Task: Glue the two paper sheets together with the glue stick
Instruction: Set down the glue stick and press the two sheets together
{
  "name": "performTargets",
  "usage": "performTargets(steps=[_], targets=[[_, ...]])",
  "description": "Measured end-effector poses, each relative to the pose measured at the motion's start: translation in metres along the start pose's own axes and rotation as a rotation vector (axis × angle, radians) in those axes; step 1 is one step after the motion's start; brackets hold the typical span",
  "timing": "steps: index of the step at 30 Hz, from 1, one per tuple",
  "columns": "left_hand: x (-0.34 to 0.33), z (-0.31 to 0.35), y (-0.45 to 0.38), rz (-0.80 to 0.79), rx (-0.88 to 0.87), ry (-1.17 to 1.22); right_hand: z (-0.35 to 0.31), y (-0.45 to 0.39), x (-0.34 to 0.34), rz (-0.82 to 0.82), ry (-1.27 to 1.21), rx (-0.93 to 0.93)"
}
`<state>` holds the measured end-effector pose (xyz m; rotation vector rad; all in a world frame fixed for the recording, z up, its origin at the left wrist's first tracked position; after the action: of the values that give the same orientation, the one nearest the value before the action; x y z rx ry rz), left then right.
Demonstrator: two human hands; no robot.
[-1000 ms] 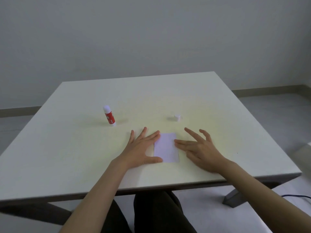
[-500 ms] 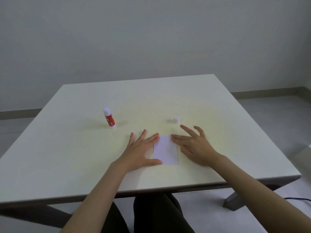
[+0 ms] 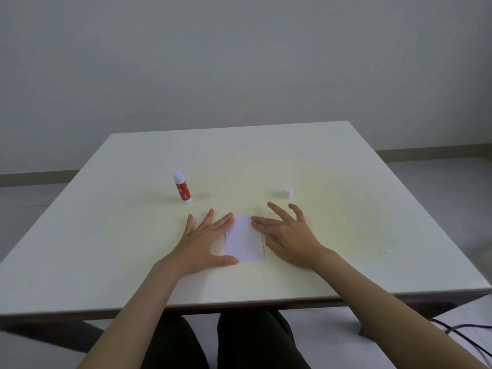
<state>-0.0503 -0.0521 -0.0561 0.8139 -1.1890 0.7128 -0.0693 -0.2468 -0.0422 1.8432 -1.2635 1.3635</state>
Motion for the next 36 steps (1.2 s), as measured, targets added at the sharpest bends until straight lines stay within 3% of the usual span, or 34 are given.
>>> performTargets(steps=[4,8,11,15,19,26,32,36], targets=[[0.0,-0.004,0.0,-0.012,0.013,-0.004,-0.006,-0.01,0.001,0.007,-0.02,-0.024],[0.0,-0.004,0.0,-0.017,0.006,0.003,-0.038,0.009,-0.005,0.069,0.142,0.222],[0.0,-0.004,-0.002,-0.025,-0.001,0.003,-0.054,0.018,-0.015,0.045,0.127,0.35],[0.003,-0.002,-0.002,-0.075,-0.019,-0.024,-0.029,-0.006,-0.007,-0.033,0.056,0.143],[0.007,0.0,-0.002,-0.107,-0.03,-0.035,-0.005,-0.02,0.001,-0.01,0.03,-0.035],[0.006,0.001,-0.004,-0.102,-0.043,-0.021,-0.046,0.019,-0.012,0.064,0.156,0.233],[0.005,0.0,-0.004,-0.095,-0.047,0.003,-0.01,0.015,-0.001,0.129,0.14,0.011],[0.004,0.0,-0.002,-0.086,-0.02,0.052,-0.022,0.019,-0.001,0.151,0.165,0.029]])
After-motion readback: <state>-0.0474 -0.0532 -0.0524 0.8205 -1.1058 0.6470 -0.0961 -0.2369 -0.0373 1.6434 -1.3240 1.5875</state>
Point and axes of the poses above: each hand's wrist, its own y-axis away from the middle knuckle, its own x-axis out of the back of the hand, z = x × y, the point moved 5 cm from there along -y, towards the middle knuckle, and after that the axes turned 11 degrees about -y, right-handed, at the moved point
